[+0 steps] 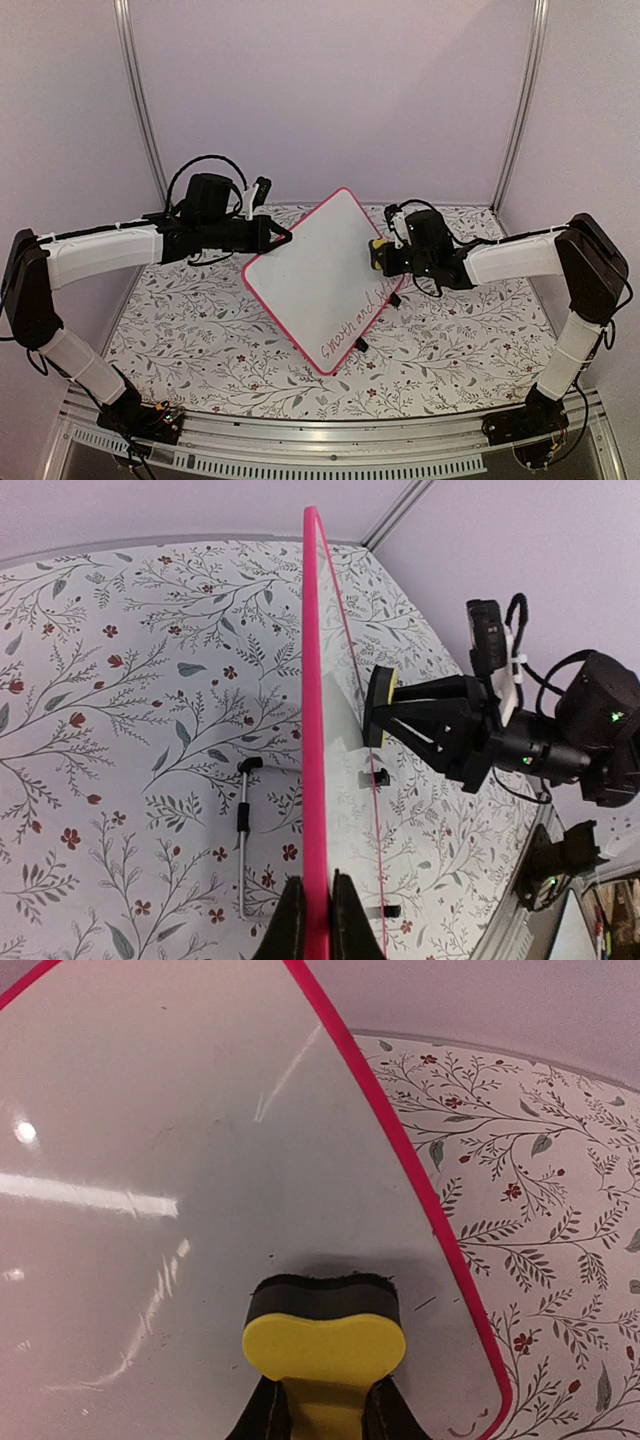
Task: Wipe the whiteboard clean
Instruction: Erase the whiteboard at the center of the board.
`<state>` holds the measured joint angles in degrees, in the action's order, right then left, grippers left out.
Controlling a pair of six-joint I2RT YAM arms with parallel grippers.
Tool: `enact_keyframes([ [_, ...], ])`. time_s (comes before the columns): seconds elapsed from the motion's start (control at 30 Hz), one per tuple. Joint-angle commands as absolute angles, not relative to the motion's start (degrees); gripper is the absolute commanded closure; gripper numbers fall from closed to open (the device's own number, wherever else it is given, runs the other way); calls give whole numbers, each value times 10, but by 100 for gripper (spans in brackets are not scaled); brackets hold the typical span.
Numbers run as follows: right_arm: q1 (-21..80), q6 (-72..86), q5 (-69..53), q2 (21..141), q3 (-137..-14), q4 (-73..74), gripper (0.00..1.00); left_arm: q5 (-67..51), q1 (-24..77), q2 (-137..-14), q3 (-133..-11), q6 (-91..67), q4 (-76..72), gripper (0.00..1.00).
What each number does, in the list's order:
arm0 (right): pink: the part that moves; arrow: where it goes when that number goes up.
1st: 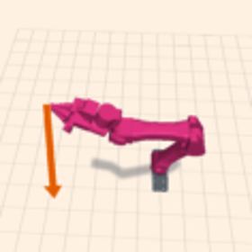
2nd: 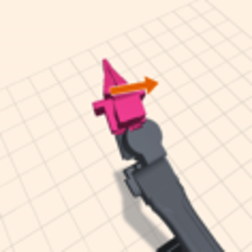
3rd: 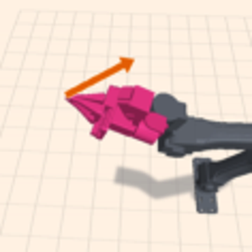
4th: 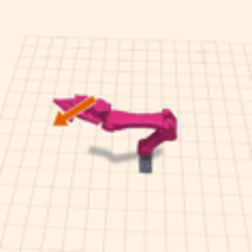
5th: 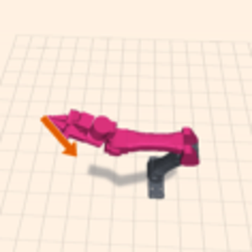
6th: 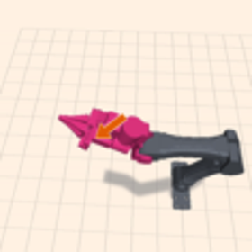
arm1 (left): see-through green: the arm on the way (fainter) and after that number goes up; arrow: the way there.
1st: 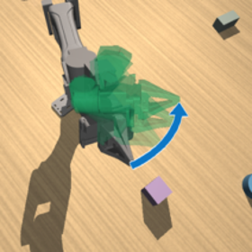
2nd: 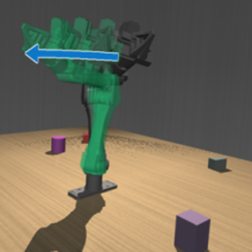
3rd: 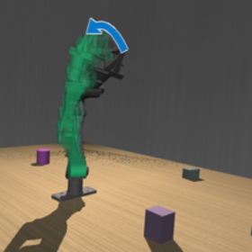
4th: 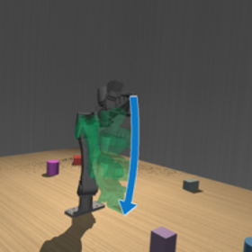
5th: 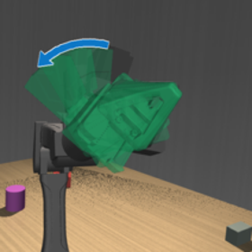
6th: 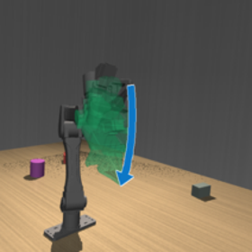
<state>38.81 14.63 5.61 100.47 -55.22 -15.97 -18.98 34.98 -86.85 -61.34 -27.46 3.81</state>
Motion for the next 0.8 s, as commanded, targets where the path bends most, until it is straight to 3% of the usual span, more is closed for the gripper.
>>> enact_keyframes([
  [0.0,362,96,85,1052,-579,-16,86,-192,366,-889,-599,-206,74,100],
  [0.33,356,59,48,1085,-603,-24,86,-191,366,-893,-599,-205,75,100],
  [0.77,438,25,70,1064,-579,-32,85,-192,366,-895,-600,-206,75,100],
])
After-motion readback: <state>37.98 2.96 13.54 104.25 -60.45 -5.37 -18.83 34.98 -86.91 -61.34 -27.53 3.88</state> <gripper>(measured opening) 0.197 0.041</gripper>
